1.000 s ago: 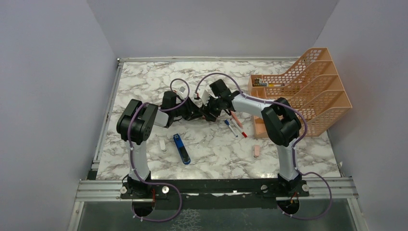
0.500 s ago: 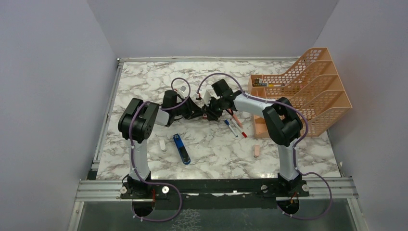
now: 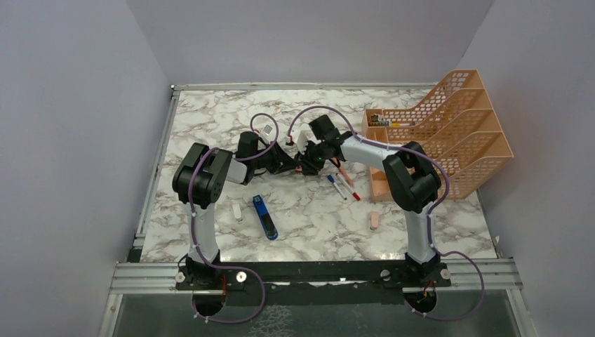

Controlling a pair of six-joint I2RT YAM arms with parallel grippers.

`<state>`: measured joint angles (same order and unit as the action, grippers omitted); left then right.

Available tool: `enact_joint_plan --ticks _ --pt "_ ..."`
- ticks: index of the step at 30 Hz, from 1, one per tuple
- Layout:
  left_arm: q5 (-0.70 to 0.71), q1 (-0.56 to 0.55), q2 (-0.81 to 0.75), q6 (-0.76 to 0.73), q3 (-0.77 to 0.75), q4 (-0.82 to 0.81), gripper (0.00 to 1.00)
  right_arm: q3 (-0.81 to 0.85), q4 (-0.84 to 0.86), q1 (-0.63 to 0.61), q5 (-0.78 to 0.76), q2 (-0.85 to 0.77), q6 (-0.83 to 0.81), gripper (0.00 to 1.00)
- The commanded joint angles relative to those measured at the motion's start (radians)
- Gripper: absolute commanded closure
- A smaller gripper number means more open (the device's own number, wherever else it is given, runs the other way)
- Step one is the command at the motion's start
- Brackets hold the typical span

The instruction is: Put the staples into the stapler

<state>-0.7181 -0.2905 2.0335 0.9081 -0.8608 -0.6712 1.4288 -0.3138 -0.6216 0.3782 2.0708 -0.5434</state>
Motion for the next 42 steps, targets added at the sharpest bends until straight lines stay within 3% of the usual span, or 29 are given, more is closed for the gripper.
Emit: enact_joint_plan --ticks 1,25,31,37,42 --pt "-0.056 -0.010 0.030 -0.022 -0.023 -0.021 0.78 0.043 0.050 -0.001 0.045 0.029 -0.006 0.59" --pt "-0.097 0.010 0.024 -0.018 -0.032 -0.032 0.80 0.054 0.171 -0.007 0.072 0.059 0.058 0.50" --pt "-0.080 0.057 0.021 -0.029 -0.013 -0.033 0.80 0.025 0.179 -0.004 0.022 0.011 0.107 0.43" --pt "-0.077 0.060 0.006 -0.036 -0.014 -0.033 0.76 -0.026 0.228 0.028 0.024 -0.103 0.236 0.35" --pt "-0.075 0.062 0.001 -0.040 -0.009 -0.033 0.72 -0.068 0.213 0.033 -0.190 -0.166 0.472 0.34"
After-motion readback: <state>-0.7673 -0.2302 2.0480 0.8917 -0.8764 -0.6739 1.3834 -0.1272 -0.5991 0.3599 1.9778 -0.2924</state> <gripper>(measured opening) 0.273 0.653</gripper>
